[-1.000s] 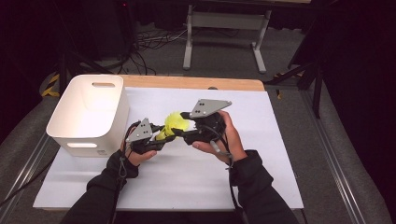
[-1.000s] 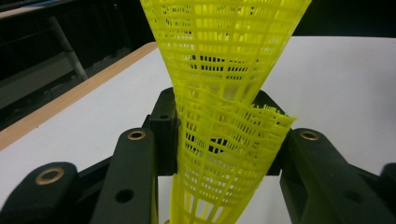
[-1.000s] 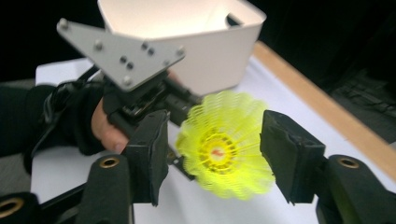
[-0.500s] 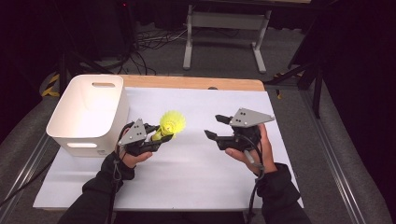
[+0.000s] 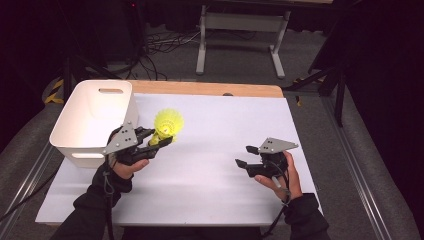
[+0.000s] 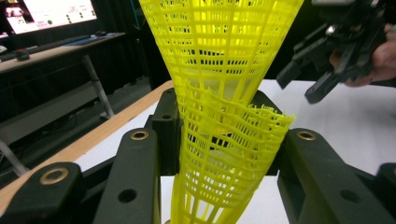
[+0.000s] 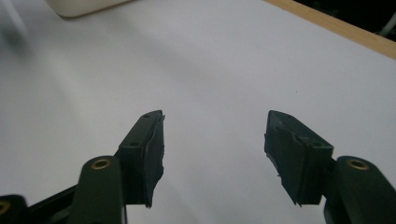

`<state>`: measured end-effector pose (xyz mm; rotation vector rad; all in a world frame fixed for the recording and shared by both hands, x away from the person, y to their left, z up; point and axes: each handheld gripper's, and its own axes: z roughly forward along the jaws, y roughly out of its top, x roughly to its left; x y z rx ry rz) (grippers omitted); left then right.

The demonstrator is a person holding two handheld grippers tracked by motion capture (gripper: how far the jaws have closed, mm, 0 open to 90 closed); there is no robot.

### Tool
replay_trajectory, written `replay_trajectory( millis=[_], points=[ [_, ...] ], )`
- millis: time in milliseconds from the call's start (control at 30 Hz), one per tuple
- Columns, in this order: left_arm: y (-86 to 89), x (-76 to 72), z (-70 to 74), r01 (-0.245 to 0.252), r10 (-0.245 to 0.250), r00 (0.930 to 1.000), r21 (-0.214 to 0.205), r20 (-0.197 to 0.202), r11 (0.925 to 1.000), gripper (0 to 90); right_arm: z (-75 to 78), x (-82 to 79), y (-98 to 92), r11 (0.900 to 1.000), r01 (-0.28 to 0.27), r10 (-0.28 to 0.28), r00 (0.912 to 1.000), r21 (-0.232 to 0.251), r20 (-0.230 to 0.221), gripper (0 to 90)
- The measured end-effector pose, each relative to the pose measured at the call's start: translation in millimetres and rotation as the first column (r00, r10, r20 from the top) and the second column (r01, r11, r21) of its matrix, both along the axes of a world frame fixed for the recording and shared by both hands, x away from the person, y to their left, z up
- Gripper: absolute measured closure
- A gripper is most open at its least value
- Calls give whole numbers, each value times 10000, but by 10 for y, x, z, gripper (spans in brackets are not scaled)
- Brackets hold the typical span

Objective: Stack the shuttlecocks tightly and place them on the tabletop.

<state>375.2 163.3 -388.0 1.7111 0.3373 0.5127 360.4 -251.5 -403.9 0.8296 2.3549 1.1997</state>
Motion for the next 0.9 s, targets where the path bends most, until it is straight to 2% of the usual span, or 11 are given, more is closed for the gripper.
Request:
replay_trajectory(
  millis=[133,167,267,400,500,533,633,900],
  points=[
    [104,-28,86,-105,107,9999,-116,127,9999,620,-62,27,-6,10000,5,-7,9999,-70,-166,386],
    [180,-44,145,-196,201,9996,-286,189,9994,620,-72,31,-2,10000,-8,7,9998,-77,-187,385],
    [254,-55,206,-337,343,9991,-201,262,9992,620,-97,37,11,9999,-17,14,9997,-132,-226,378],
    [437,-55,301,-712,722,9967,-269,373,9971,619,-126,36,11,10000,-85,85,9999,0,-76,360],
    [499,-51,322,-861,871,9956,-270,351,9959,620,-139,28,9,9999,-76,75,9999,77,70,355],
    [550,-48,337,-854,867,9958,-438,295,9954,619,-144,15,8,9995,-144,138,9997,279,202,348],
    [582,-62,355,-959,974,9946,-417,352,9945,619,-142,4,8,9992,-148,134,9992,374,379,336],
    [641,-65,408,-1122,1136,9927,-364,396,9930,619,-185,-5,21,9997,-127,118,9991,212,410,323]
  ],
)
